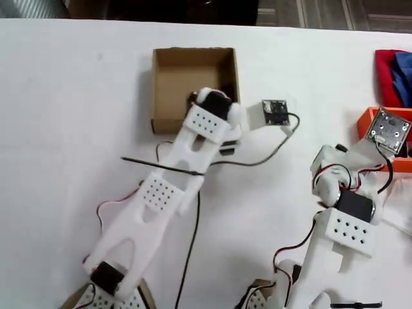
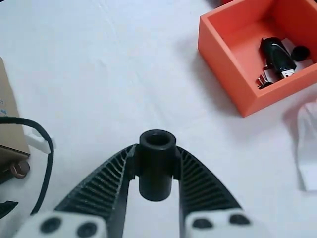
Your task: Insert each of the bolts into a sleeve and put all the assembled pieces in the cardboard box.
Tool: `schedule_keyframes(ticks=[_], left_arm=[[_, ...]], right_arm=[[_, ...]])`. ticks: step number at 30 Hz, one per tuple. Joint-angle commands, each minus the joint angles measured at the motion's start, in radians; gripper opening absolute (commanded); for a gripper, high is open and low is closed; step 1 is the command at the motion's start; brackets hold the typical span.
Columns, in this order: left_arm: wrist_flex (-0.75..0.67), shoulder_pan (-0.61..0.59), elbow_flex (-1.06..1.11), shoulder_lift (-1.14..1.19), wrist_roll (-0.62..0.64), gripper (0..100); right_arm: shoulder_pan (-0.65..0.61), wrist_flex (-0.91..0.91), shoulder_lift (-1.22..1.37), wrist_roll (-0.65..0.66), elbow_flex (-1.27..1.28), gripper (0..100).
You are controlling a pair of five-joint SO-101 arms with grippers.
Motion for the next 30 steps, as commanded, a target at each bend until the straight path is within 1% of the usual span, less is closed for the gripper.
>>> schedule_keyframes(ticks=[1,15,20,30], left_arm=[[0.002,-0.035,-0.035,-0.080,-0.012,19],[-0.133,-0.034,-0.033,-0.078,-0.012,19],[-0.130,-0.040,-0.035,-0.038,-0.040,19],[-0.130,-0.031,-0.036,0.077,-0.041,19]], right_arm=[[0.010,-0.024,-0.036,-0.006,-0.005,2.3],[0.010,-0.024,-0.036,-0.006,-0.005,2.3],[0.010,-0.024,-0.036,-0.006,-0.005,2.3],[0.010,-0.024,-0.036,-0.006,-0.005,2.3]])
